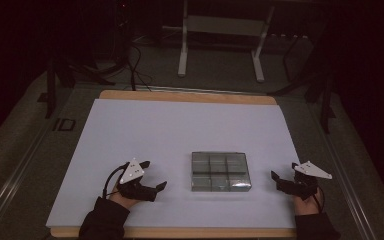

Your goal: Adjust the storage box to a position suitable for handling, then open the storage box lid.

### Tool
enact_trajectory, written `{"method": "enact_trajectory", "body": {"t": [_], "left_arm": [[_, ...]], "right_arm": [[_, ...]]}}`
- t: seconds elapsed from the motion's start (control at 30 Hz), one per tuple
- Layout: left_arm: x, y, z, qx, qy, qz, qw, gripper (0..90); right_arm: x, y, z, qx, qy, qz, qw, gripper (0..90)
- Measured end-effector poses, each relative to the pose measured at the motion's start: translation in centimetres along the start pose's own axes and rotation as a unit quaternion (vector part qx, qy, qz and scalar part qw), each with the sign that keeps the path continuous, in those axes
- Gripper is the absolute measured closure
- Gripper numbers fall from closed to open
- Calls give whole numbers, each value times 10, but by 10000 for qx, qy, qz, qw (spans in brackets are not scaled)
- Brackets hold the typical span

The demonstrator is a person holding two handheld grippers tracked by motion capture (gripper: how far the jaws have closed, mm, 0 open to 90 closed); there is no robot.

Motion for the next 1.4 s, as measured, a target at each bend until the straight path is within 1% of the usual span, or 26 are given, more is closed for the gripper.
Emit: {"method": "enact_trajectory", "body": {"t": [0.1, 0.13, 0.23, 0.27, 0.33, 0.37, 0.43, 0.47, 0.5, 0.57, 0.6, 0.67, 0.7, 0.73, 0.87, 0.9, 0.93, 0.97, 1.03, 1.13, 1.2, 1.27, 1.3, 1.33, 1.37, 1.4], "left_arm": [[2, -1, 0, -43, -82, 52, 9999, 67], [2, -1, -1, -57, -133, 64, 9999, 67], [6, -1, -2, -75, -295, 74, 9995, 67], [7, 0, -2, -119, -344, 131, 9993, 67], [8, 1, -4, -106, -388, 53, 9992, 75], [8, 1, -4, -106, -388, 53, 9992, 96], [9, 3, -7, -107, -407, 49, 9991, 134], [10, 5, -8, -104, -389, 51, 9992, 134], [11, 9, -11, -121, -379, 107, 9992, 160], [12, 10, -12, -113, -411, 88, 9991, 178], [15, 15, -13, -94, -433, 218, 9988, 192], [17, 16, -14, -84, -462, 237, 9986, 221], [19, 17, -14, -97, -479, 297, 9984, 239], [22, 17, -14, -117, -527, 342, 9980, 282], [27, 19, -17, -121, -600, 441, 9972, 401], [28, 20, -18, -105, -616, 473, 9969, 401], [32, 22, -19, -80, -664, 489, 9966, 430], [32, 22, -19, -80, -664, 489, 9966, 459], [36, 23, -20, -38, -770, 507, 9957, 497], [42, 24, -19, -42, -901, 567, 9943, 582], [44, 24, -19, -47, -922, 597, 9939, 603], [46, 26, -20, -67, -947, 606, 9936, 658], [48, 26, -20, -42, -967, 621, 9934, 658], [49, 27, -21, -20, -975, 647, 9931, 710], [50, 27, -21, 39, -960, 701, 9929, 739], [53, 28, -21, 138, -1010, 780, 9917, 761]], "right_arm": [[0, 1, 0, 34, 13, 21, 10000, 135], [2, 0, -1, -30, -125, -93, 9999, 134], [5, -2, -2, -157, -321, -188, 9992, 132], [6, -3, -2, -176, -334, -223, 9990, 132], [8, -4, -2, -219, -405, -367, 9983, 133], [8, -4, -2, -219, -405, -367, 9983, 133], [10, -7, -4, -285, -452, -551, 9971, 138], [10, -7, -4, -285, -452, -551, 9971, 138], [11, -9, -5, -352, -435, -612, 9966, 148], [13, -11, -5, -395, -480, -732, 9954, 148], [13, -13, -6, -436, -490, -796, 9947, 156], [14, -14, -6, -459, -495, -833, 9942, 176], [14, -17, -7, -493, -507, -994, 9925, 193], [14, -18, -8, -508, -523, -1056, 9917, 216], [15, -24, -9, -556, -565, -1250, 9890, 240], [15, -24, -9, -556, -565, -1250, 9890, 240], [17, -25, -9, -596, -592, -1339, 9874, 284], [18, -26, -9, -628, -613, -1377, 9866, 284], [18, -27, -8, -642, -631, -1505, 9845, 344], [18, -29, -9, -638, -646, -1629, 9825, 451], [18, -29, -9, -681, -650, -1655, 9817, 477], [18, -34, -8, -770, -692, -1780, 9786, 594], [18, -34, -8, -770, -692, -1780, 9786, 594], [18, -37, -8, -845, -693, -1877, 9761, 651], [18, -38, -8, -888, -697, -1911, 9751, 674], [18, -40, -8, -947, -695, -1936, 9740, 693]]}}
Point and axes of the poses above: each handheld gripper's, and its own axes: x roughly forward along the jaws, z roughly out of its underside, y roughly to its right, the point moved 3 cm from there along x, roughly forward along the jaws, and after that the axes turned 3 degrees about x, right-handed, at the moved point
